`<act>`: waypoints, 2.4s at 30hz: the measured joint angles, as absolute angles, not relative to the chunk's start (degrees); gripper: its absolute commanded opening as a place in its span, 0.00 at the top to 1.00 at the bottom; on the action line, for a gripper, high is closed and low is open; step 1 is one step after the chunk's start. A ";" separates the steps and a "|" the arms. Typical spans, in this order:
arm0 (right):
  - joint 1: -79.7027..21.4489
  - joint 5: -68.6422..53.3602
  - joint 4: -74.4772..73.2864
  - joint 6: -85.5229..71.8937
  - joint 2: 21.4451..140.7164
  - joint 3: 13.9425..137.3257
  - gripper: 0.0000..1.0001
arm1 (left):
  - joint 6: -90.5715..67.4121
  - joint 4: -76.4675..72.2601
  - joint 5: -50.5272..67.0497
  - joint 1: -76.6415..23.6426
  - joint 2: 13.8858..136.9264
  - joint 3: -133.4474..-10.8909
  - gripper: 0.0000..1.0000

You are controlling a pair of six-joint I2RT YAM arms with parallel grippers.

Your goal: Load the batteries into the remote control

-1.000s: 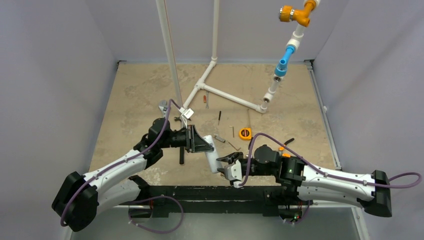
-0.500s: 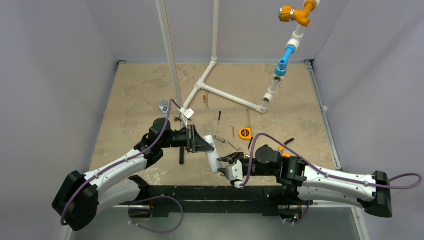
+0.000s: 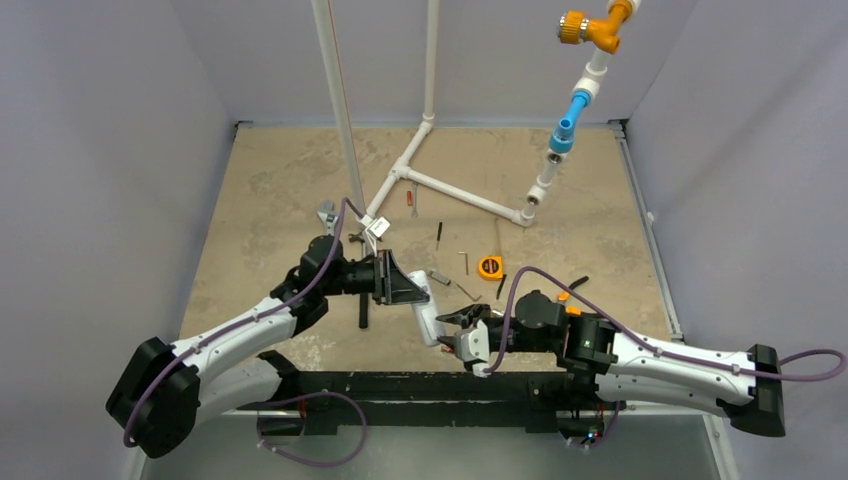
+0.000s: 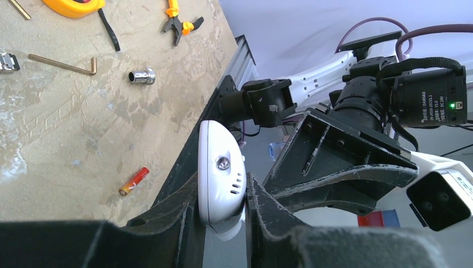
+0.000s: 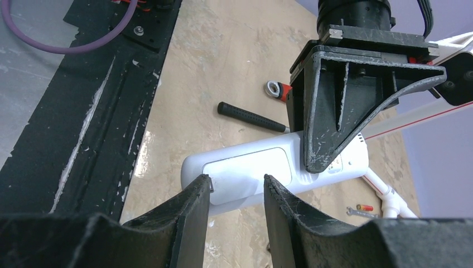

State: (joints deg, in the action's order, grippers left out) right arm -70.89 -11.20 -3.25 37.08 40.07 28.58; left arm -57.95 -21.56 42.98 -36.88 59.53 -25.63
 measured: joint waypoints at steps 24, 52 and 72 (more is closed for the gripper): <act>-70.87 -10.00 -6.09 36.36 38.54 28.56 0.61 | -58.02 -21.71 43.03 -37.21 60.64 -25.91 1.00; -70.87 -9.80 -6.04 35.53 38.57 27.73 0.53 | -59.53 -22.22 43.64 -37.34 62.37 -25.91 1.00; -70.87 -10.04 -6.04 35.24 38.61 27.73 0.50 | -59.51 -22.20 43.90 -37.58 62.41 -25.89 1.00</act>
